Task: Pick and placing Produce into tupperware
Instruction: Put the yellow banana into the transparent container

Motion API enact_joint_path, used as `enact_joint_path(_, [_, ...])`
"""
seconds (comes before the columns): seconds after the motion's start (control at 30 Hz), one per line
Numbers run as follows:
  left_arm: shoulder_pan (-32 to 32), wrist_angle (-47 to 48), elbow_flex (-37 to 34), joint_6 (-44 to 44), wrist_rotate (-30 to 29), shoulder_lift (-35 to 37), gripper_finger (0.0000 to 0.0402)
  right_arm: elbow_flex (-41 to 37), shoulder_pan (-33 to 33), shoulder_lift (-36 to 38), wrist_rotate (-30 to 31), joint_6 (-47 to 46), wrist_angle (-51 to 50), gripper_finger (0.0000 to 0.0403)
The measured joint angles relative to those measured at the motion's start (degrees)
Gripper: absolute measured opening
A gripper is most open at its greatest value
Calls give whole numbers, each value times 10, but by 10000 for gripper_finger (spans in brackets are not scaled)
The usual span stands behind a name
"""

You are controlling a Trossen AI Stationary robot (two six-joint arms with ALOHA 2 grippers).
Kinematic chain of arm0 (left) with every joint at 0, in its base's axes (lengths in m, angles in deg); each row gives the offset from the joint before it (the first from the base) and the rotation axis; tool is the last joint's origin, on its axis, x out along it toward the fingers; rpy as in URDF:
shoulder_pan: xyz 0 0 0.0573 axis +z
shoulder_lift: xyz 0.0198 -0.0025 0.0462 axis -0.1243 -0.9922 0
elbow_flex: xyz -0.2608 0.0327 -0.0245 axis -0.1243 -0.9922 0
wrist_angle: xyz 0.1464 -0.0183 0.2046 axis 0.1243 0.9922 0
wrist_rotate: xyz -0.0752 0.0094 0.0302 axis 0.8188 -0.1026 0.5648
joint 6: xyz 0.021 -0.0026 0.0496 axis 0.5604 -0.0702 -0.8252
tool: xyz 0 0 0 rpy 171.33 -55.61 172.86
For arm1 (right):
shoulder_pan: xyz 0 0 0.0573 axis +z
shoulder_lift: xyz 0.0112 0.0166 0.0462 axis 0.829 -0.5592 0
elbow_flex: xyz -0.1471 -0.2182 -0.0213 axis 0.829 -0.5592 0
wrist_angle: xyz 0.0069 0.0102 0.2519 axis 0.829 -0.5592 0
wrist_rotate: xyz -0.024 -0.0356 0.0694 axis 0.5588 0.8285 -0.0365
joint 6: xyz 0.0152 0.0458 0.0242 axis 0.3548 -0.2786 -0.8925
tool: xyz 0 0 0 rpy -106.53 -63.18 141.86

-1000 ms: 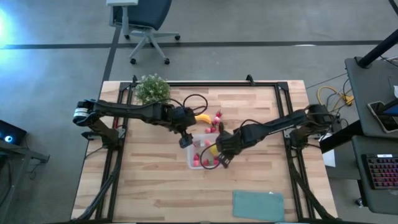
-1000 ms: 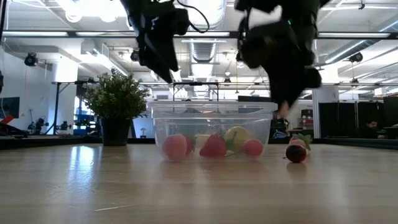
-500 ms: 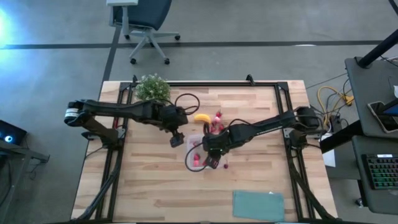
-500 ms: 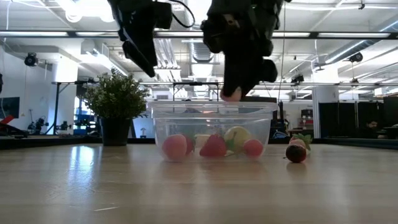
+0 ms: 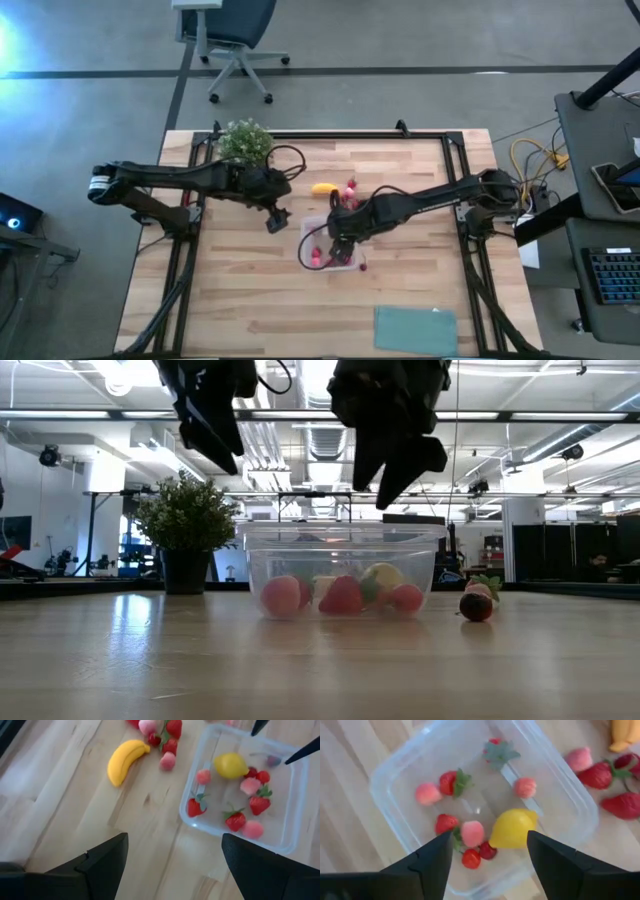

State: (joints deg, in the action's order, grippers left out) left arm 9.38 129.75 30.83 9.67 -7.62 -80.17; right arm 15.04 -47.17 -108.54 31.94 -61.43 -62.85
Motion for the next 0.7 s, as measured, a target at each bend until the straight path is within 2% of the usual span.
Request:
enact_joint_path(0.2, [0,-28,0,-2,0,-7,306,-2,-7,15,13,-2,-68,249])
enact_joint_path(0.4, [8,-64,0,-24,2,-25,306,-5,-7,38,44,-2,-91,251])
enact_joint_path(0.53, [39,-106,0,-50,16,-53,306,-6,-6,62,73,-2,-118,250])
enact_joint_path(0.7, [96,-163,6,-112,68,-116,306,-7,3,107,135,-44,-190,253])
